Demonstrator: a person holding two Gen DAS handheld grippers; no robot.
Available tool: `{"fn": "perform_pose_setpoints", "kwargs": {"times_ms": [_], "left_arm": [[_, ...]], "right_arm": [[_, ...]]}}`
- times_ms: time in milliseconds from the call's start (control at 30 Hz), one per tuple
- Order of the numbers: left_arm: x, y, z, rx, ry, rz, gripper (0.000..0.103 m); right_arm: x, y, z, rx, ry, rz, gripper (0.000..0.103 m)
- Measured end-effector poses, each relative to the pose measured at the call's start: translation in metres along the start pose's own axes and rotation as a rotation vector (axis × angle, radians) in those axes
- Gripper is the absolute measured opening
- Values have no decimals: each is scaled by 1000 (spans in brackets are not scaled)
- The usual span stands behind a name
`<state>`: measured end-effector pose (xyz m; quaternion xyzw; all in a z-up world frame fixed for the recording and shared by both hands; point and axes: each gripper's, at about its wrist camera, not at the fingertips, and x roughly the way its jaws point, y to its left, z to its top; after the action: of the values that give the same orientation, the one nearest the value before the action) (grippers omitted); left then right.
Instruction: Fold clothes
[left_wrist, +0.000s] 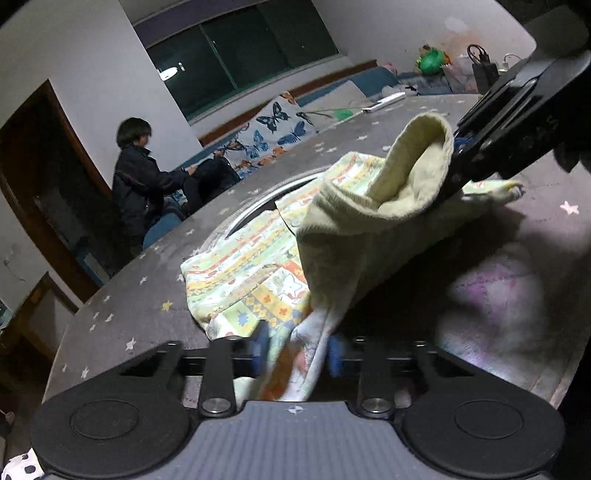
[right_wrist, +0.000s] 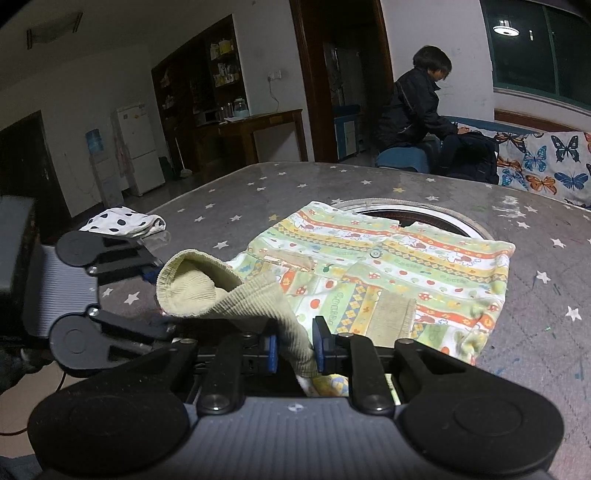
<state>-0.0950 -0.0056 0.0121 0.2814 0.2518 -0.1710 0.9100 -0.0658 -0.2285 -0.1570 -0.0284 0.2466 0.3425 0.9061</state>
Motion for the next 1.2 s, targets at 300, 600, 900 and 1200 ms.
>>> {"fn": "perform_pose_setpoints", "kwargs": {"times_ms": [300,600,900,1200], "left_arm": [[-20,-7,-9,17,1,-26,11],[-89,-26,-23,84,-5,-158,11],[-117,-19,-17,77,0,-223,11],[-67,16,14,-3,-19,-195,10]], "right_arm": [[-15,13,-12,-44,-11,27,8],[-67,31,-26,-96,39,90,8],[-109,45,-15,-122,129,153,7],[-82,14,35,-140,78,117,4]]}}
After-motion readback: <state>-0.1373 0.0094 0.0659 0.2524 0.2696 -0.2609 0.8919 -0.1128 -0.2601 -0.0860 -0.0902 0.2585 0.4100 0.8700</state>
